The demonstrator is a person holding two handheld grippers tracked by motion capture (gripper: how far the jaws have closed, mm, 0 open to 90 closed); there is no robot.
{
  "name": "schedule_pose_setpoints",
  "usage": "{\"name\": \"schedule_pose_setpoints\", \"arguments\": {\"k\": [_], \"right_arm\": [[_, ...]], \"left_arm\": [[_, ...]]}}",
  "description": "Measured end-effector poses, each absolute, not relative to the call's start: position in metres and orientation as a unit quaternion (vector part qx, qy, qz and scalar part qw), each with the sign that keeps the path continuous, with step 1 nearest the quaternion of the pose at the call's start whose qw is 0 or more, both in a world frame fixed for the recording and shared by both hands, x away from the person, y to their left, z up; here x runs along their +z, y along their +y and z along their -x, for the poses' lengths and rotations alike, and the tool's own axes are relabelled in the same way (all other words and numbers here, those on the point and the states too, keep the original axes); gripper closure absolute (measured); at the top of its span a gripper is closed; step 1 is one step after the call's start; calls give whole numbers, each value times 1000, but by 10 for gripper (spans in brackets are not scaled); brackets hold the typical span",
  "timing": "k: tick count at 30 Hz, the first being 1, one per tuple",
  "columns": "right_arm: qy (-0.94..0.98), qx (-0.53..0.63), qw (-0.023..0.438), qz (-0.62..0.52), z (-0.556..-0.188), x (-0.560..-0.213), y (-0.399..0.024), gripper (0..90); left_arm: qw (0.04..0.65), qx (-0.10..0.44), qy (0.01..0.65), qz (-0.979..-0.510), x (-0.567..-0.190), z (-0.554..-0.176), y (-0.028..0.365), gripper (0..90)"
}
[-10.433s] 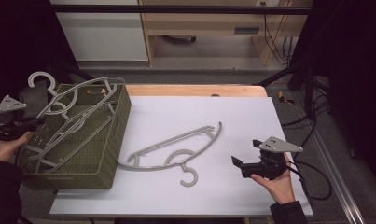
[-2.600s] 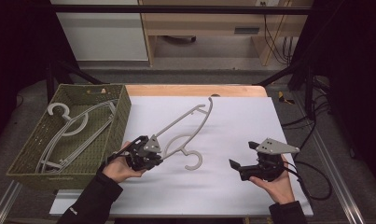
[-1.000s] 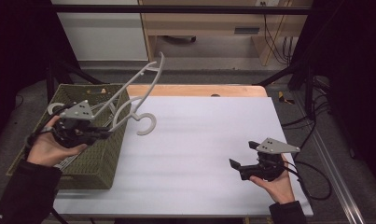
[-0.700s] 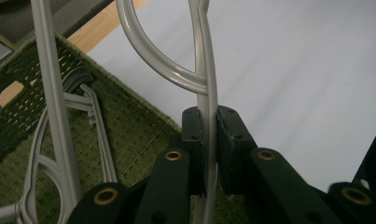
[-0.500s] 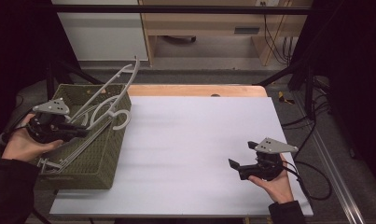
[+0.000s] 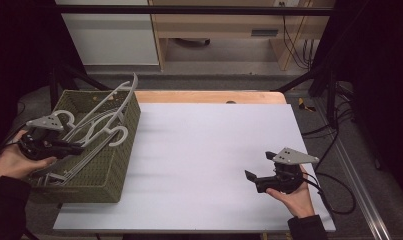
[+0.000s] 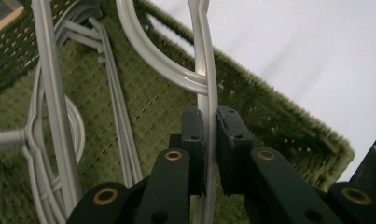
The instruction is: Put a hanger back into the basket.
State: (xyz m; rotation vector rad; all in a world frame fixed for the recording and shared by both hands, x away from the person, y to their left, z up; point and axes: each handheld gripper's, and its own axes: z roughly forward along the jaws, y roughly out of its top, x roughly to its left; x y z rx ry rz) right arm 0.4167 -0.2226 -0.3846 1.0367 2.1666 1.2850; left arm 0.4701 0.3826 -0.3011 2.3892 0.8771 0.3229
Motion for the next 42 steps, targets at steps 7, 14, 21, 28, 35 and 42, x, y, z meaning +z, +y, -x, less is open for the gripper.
{"name": "schedule_pose_setpoints", "arguments": {"k": [7,14,21,28,35,42], "right_arm": [[779,460,207,-373,-417,-385,-222,67],[779,460,207,-374,-417,-385,-222,68],[779,459,208,-374,-417,-385,-222,68],[779,458,207,-374,-417,-385,-222,68],[779,459,207,-375,-417,-385,-222,68],[779,458,208,-373,-417,-385,-223,68]], "left_arm": [[278,113,336,-893,-308,-468,398,820],[279,105,347,-889,-314,-469,411,820],[274,93,352,-890,-320,-470,421,820],[267,83,353,-893,-326,-473,423,820],[265,73,356,-893,-331,-475,426,819],[259,58,364,-893,-341,-481,423,819]]}}
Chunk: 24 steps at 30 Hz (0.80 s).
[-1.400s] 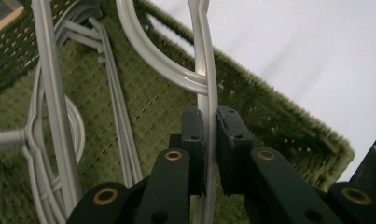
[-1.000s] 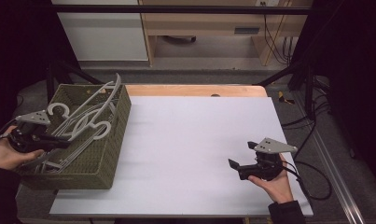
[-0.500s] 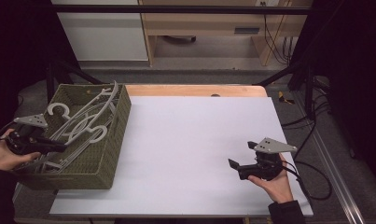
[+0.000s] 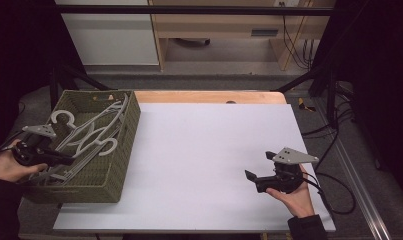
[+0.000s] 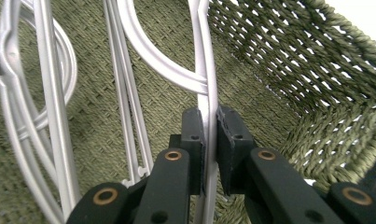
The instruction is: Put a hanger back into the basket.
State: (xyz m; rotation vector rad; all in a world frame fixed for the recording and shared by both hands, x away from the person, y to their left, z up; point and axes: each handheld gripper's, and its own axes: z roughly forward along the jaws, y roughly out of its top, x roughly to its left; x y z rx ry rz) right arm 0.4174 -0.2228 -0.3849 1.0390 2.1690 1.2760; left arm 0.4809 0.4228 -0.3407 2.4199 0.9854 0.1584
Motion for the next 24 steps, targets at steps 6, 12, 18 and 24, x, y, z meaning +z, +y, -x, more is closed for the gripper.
{"name": "schedule_pose_setpoints", "arguments": {"k": [6,12,18,24], "right_arm": [[778,459,206,-375,-417,-385,-222,68],[779,459,207,-374,-418,-385,-222,68],[778,460,208,-373,-417,-385,-223,68],[779,459,207,-374,-417,-385,-222,68]], "left_arm": [[259,44,366,-893,-356,-485,420,818],[261,41,372,-890,-366,-486,419,816],[250,58,375,-891,-375,-484,416,810],[235,92,368,-895,-376,-482,402,717]]}}
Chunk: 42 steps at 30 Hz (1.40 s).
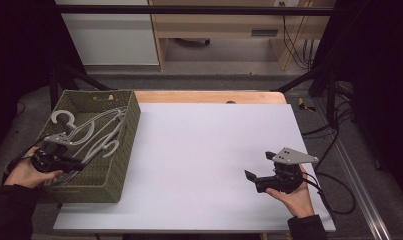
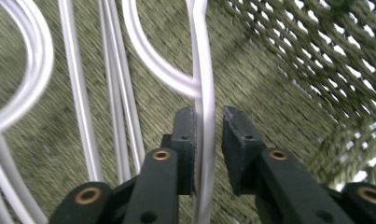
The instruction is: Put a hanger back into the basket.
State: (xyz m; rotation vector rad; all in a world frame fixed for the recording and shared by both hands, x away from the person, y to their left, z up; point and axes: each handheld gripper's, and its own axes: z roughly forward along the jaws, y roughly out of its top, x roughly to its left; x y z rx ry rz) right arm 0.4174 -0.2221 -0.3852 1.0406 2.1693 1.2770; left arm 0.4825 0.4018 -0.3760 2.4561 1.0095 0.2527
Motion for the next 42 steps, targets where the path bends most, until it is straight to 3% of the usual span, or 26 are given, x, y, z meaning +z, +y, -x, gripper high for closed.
{"name": "schedule_pose_setpoints", "arguments": {"k": [5,8,13,14,20,29,42], "right_arm": [[779,460,209,-372,-417,-385,-223,68],[778,461,209,-373,-417,-384,-223,68],[778,461,209,-372,-416,-384,-224,68],[778,461,209,-373,-416,-384,-224,68],[778,460,208,-374,-416,-384,-224,68],[778,461,209,-374,-417,-384,-223,68],[776,463,208,-374,-416,-383,-225,67]], "left_arm": [[245,138,366,-887,-372,-483,384,622],[239,155,365,-886,-372,-486,370,631],[190,193,371,-888,-377,-491,355,744],[195,193,375,-885,-377,-491,356,804],[204,184,383,-882,-371,-491,363,819],[229,188,407,-864,-354,-495,380,813],[242,243,472,-812,-346,-507,417,777]]}}
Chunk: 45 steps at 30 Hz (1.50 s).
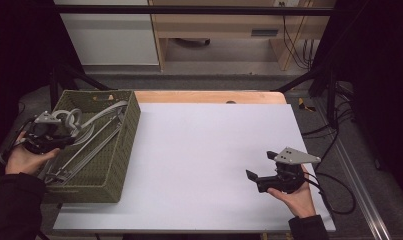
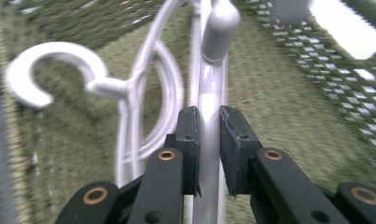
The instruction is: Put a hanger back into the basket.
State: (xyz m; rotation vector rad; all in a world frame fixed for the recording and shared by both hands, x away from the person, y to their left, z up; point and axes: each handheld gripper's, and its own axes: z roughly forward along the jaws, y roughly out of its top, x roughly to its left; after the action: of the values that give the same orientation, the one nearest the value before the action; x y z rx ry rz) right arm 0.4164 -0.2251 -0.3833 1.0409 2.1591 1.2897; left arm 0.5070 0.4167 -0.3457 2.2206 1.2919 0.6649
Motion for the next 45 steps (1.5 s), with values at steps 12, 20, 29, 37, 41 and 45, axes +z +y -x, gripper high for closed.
{"name": "schedule_pose_setpoints", "arguments": {"k": [12,20,29,37,41,45], "right_arm": [[775,467,210,-372,-416,-382,-227,67],[776,465,208,-372,-416,-383,-226,67],[771,470,210,-375,-415,-381,-227,62],[763,477,219,-377,-416,-382,-226,49],[756,483,222,-382,-415,-381,-227,44],[751,488,226,-383,-414,-380,-228,42]], "left_arm": [[199,283,544,-764,-360,-518,438,678],[214,282,541,-763,-357,-507,443,634],[351,278,484,-751,-333,-473,418,480],[461,240,428,-739,-331,-445,369,297],[485,231,402,-741,-335,-435,343,232],[493,227,380,-749,-339,-426,321,185]]}}
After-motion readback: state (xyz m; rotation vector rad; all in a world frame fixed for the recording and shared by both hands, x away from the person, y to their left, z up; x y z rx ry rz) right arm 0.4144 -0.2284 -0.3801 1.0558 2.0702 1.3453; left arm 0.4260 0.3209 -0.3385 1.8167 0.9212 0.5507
